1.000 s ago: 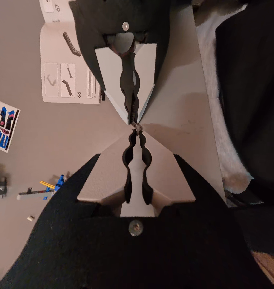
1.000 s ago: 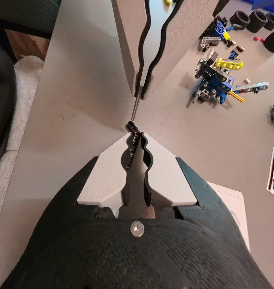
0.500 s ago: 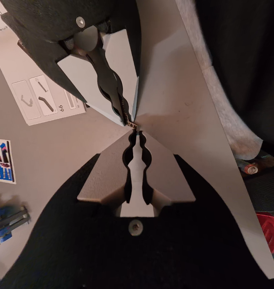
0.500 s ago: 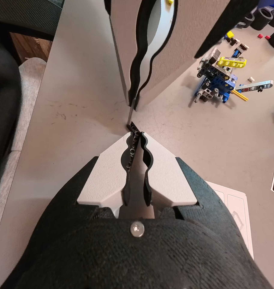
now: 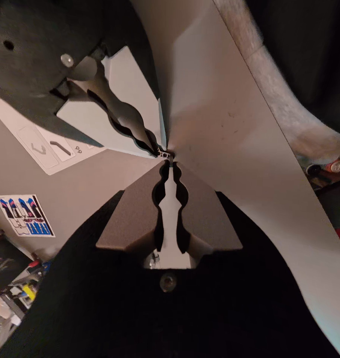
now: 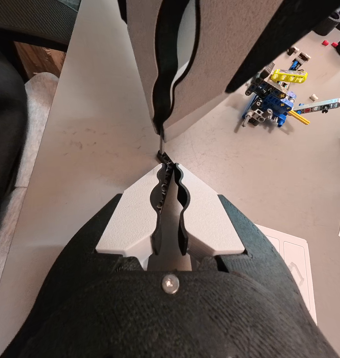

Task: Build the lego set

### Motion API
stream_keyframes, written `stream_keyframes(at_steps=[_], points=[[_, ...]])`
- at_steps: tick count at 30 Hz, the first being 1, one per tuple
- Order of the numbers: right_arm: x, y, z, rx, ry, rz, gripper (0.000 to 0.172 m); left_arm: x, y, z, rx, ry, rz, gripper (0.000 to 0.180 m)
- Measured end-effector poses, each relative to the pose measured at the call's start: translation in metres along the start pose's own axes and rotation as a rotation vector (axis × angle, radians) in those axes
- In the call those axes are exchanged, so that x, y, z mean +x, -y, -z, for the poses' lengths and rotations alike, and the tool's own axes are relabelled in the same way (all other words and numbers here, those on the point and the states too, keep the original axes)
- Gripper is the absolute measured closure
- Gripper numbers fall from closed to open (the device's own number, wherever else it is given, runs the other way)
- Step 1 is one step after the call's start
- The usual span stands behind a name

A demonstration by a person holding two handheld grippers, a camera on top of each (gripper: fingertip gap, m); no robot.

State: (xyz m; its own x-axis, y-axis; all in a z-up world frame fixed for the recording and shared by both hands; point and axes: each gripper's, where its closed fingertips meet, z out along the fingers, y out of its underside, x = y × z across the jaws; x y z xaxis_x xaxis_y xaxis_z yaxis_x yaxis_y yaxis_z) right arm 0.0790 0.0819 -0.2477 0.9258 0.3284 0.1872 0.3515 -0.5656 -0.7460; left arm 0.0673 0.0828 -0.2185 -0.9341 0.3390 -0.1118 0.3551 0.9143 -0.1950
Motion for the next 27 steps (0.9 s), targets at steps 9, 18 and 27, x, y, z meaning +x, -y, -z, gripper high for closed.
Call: stream_keyframes(at_steps=[9, 18, 27], points=[[-0.0001, -0.0001, 0.0002, 0.000, 0.002, -0.002, 0.164, -0.0040, 0.0027, -0.0018, 0.196, -0.116, 0.181, 0.180], [-0.0004, -0.0002, 0.0005, 0.000, 0.003, -0.003, 0.165, -0.0030, 0.0021, -0.0027, 0.377, -0.041, 0.247, 0.180], [-0.0006, -0.0002, 0.0007, 0.000, 0.012, -0.012, 0.165, -0.0021, 0.0028, -0.0027, 0.454, 0.055, 0.302, 0.180]])
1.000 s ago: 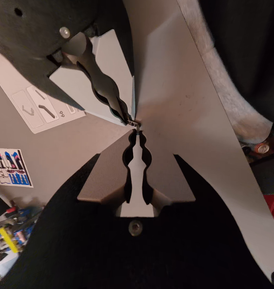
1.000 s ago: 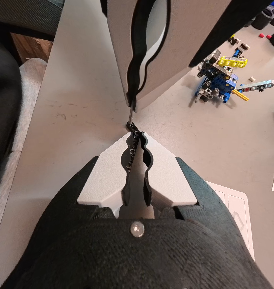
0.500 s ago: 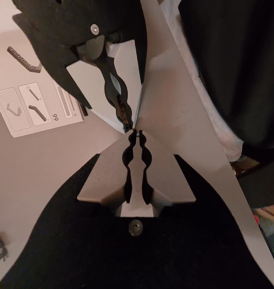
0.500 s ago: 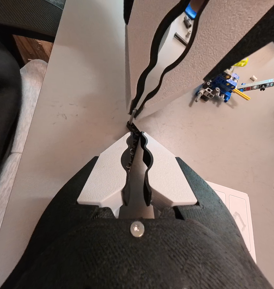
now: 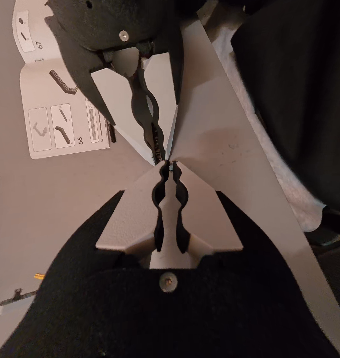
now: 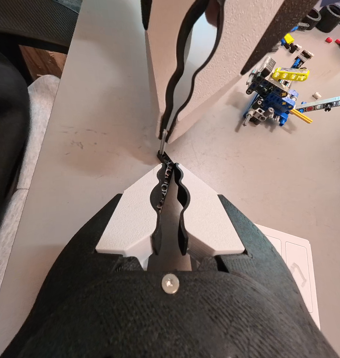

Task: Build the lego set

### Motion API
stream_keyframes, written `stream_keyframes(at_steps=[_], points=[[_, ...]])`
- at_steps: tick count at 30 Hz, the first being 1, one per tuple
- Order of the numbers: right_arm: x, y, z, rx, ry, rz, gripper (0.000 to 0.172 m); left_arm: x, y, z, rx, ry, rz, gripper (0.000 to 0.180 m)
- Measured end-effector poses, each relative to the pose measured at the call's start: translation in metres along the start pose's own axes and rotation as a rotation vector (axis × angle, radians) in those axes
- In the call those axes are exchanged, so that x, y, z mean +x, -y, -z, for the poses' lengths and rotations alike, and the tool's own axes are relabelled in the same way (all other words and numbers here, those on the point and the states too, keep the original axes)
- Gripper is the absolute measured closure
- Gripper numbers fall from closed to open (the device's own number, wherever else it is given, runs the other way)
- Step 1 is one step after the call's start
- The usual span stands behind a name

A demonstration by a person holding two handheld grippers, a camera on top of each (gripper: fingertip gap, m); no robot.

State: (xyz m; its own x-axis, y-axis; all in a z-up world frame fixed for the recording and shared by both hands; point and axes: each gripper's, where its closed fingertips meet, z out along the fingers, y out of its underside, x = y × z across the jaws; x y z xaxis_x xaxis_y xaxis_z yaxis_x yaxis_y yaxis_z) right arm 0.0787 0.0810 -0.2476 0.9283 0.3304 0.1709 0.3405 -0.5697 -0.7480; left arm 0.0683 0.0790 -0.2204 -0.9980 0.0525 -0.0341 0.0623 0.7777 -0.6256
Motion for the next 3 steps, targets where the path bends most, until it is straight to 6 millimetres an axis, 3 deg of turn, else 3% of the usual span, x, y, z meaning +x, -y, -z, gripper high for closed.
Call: stream_keyframes(at_steps=[3], points=[[-0.0001, 0.0000, 0.0001, 0.000, 0.000, 0.000, 0.165, -0.0006, 0.0005, -0.0005, 0.049, 0.017, 0.085, 0.180]])
